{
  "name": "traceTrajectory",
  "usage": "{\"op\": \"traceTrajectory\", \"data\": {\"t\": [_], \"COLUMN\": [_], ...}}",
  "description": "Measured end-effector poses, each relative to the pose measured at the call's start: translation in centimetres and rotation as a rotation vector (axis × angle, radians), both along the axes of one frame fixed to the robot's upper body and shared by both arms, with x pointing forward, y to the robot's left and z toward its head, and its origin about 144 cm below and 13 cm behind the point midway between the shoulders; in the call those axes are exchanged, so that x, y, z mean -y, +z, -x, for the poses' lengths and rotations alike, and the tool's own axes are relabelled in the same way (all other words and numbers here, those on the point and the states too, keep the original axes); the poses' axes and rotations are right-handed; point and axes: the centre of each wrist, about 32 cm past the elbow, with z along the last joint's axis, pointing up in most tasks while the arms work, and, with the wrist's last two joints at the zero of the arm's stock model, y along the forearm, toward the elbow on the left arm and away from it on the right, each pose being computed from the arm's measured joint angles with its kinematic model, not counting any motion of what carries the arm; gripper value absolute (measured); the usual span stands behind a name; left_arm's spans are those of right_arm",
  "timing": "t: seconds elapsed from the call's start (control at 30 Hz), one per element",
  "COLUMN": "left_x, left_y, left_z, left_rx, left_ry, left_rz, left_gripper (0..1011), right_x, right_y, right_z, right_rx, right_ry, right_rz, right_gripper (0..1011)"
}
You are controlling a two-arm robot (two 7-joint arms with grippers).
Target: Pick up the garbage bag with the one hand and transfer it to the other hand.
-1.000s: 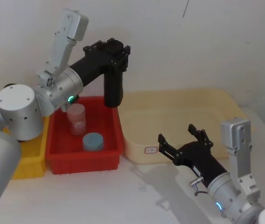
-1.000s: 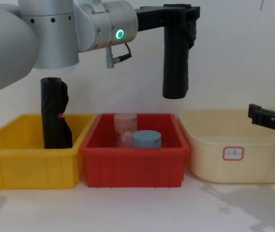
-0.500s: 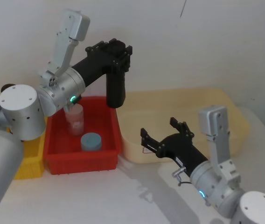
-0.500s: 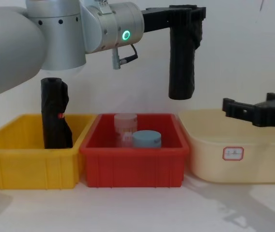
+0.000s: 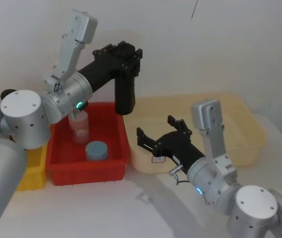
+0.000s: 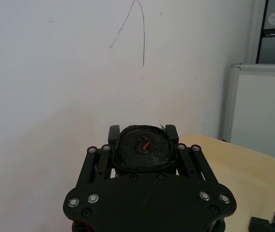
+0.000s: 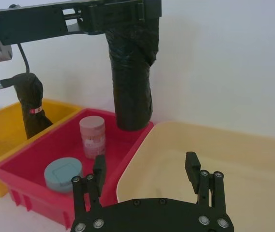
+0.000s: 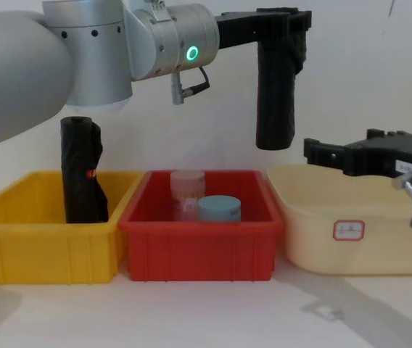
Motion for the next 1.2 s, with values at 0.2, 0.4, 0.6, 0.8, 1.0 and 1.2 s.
{"op": "traceTrajectory", "data": {"t": [0.2, 0.4, 0.6, 0.8, 1.0, 1.2], "left_x": [0.0, 0.0, 0.1, 0.1, 0.1, 0.1], "left_y": [0.0, 0.0, 0.0, 0.0, 0.0, 0.0], "left_z": [0.0, 0.0, 0.0, 0.0, 0.0, 0.0], "left_rx": [0.000, 0.000, -0.001, -0.001, -0.001, -0.001], "left_ry": [-0.001, -0.001, -0.001, -0.002, -0.002, -0.002], "left_rz": [0.001, 0.001, 0.001, 0.001, 0.001, 0.001], "left_gripper": [539, 539, 539, 539, 539, 539], "right_x": [-0.6, -1.5, -2.2, -2.9, -3.7, -4.4], "right_y": [0.3, 0.6, 0.8, 1.1, 1.4, 1.8], "right_z": [-1.0, -2.1, -2.8, -3.7, -4.6, -5.3], "right_rx": [0.006, 0.012, 0.014, 0.015, 0.018, 0.023], "right_ry": [0.001, 0.006, 0.011, 0.017, 0.022, 0.030], "right_rz": [0.014, 0.026, 0.031, 0.032, 0.030, 0.024], "right_gripper": [1006, 1006, 1006, 1006, 1006, 1006]}}
